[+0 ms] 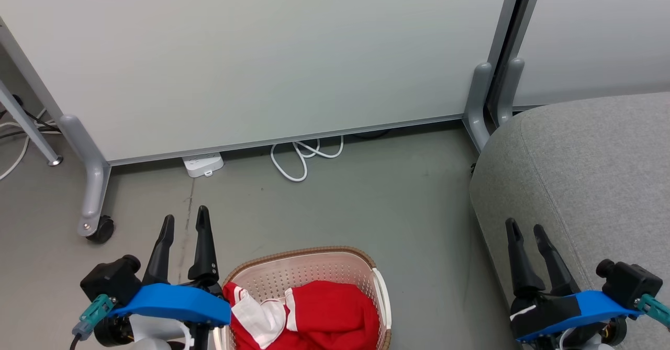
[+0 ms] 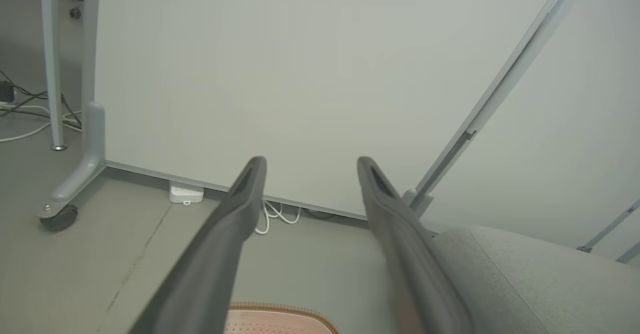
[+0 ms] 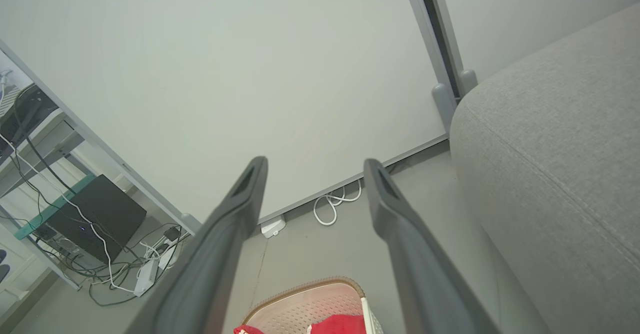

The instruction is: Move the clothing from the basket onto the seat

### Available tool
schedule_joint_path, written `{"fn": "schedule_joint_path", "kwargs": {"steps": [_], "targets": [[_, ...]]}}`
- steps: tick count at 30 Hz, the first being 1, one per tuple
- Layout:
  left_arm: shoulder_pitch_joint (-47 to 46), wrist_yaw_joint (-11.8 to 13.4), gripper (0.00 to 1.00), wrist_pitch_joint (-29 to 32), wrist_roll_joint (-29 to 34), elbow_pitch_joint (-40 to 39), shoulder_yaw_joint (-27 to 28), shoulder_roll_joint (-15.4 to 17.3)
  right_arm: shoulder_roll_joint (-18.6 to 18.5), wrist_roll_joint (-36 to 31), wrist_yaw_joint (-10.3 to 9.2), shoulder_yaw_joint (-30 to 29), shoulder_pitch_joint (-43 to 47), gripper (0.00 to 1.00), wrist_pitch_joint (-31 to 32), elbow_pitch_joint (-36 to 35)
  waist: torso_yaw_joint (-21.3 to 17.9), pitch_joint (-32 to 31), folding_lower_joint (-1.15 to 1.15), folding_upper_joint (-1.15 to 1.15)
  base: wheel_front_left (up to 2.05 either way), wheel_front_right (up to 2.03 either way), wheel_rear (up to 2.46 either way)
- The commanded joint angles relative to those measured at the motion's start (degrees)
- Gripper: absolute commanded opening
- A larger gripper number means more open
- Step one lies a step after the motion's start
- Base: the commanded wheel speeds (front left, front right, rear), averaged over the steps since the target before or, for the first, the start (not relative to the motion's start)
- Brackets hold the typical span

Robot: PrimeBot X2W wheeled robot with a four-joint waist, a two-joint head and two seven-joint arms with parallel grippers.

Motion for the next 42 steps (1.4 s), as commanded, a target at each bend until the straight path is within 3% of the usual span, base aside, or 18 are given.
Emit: {"fn": "schedule_joint_path", "kwargs": {"steps": [1, 42], "targets": [[-1.3, 0.2, 1.00, -0.6, 1.8, -0.3, -0.3, 0.3, -0.4, -1.9, 0.10, 0.2, -1.1, 1.00, -0.7, -0.4, 0.0, 0.0, 0.00, 0.00, 0.00, 0.00, 0.00], [-1.5, 0.0, 1.00, -5.7, 22.6, 2.3, -2.8, 0.4, -0.5, -22.2, 0.14, 2.3, -0.9, 1.00, -5.8, 0.5, 0.5, 0.4, 0.00, 0.00, 0.00, 0.00, 0.00]]}}
